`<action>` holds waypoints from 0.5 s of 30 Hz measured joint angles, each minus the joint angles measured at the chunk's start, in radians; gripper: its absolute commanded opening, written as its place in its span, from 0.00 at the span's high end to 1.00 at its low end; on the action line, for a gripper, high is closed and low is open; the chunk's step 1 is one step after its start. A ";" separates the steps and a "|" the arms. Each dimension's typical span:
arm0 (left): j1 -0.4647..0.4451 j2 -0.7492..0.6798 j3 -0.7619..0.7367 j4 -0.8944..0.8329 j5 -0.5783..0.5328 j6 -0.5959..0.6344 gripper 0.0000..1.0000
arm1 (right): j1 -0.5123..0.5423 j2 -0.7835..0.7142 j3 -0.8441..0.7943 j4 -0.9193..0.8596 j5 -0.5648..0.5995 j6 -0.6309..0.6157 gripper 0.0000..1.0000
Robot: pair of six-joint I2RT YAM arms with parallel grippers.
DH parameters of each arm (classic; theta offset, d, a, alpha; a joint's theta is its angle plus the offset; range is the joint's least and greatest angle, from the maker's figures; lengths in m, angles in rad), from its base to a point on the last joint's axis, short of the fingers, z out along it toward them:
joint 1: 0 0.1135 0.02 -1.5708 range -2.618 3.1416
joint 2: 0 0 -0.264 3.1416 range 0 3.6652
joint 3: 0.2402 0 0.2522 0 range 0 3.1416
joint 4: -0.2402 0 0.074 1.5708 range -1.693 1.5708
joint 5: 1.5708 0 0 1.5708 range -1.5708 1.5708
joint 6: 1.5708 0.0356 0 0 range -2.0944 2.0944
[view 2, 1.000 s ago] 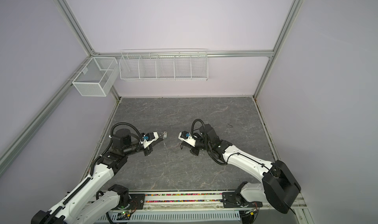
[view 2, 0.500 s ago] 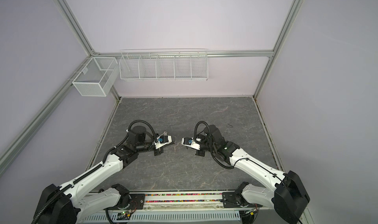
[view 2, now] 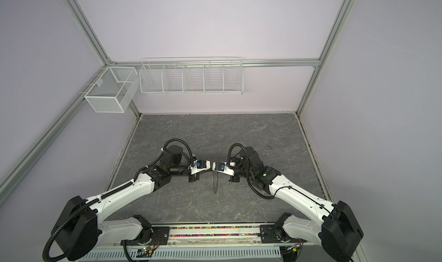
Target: Put the keys on the keyring
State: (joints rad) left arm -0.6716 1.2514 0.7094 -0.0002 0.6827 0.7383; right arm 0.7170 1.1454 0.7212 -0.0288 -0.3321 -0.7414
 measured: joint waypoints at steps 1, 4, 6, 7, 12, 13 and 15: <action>-0.003 0.002 0.000 0.000 0.001 0.000 1.00 | 0.000 -0.004 -0.009 0.011 0.003 -0.004 0.93; -0.008 0.006 0.000 0.002 0.006 0.000 1.00 | 0.000 -0.010 -0.022 0.029 -0.002 -0.019 0.93; -0.011 0.010 0.002 0.002 0.009 -0.003 1.00 | 0.000 -0.010 -0.022 0.038 -0.010 -0.024 0.93; -0.011 0.013 0.005 0.002 0.012 -0.003 1.00 | 0.000 -0.010 -0.022 0.043 -0.015 -0.026 0.93; -0.013 0.024 0.025 0.002 0.019 -0.003 1.00 | 0.005 -0.010 -0.022 0.056 -0.038 -0.037 0.93; -0.013 0.024 0.027 0.002 0.021 -0.003 1.00 | 0.005 -0.010 -0.022 0.056 -0.043 -0.041 0.93; -0.014 0.024 0.028 0.002 0.023 -0.003 1.00 | 0.006 -0.010 -0.022 0.055 -0.052 -0.049 0.93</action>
State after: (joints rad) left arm -0.6861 1.2755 0.7376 0.0017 0.7055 0.7353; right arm 0.7227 1.1351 0.6991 0.0261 -0.3843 -0.7906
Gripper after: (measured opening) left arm 0.049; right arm 0.073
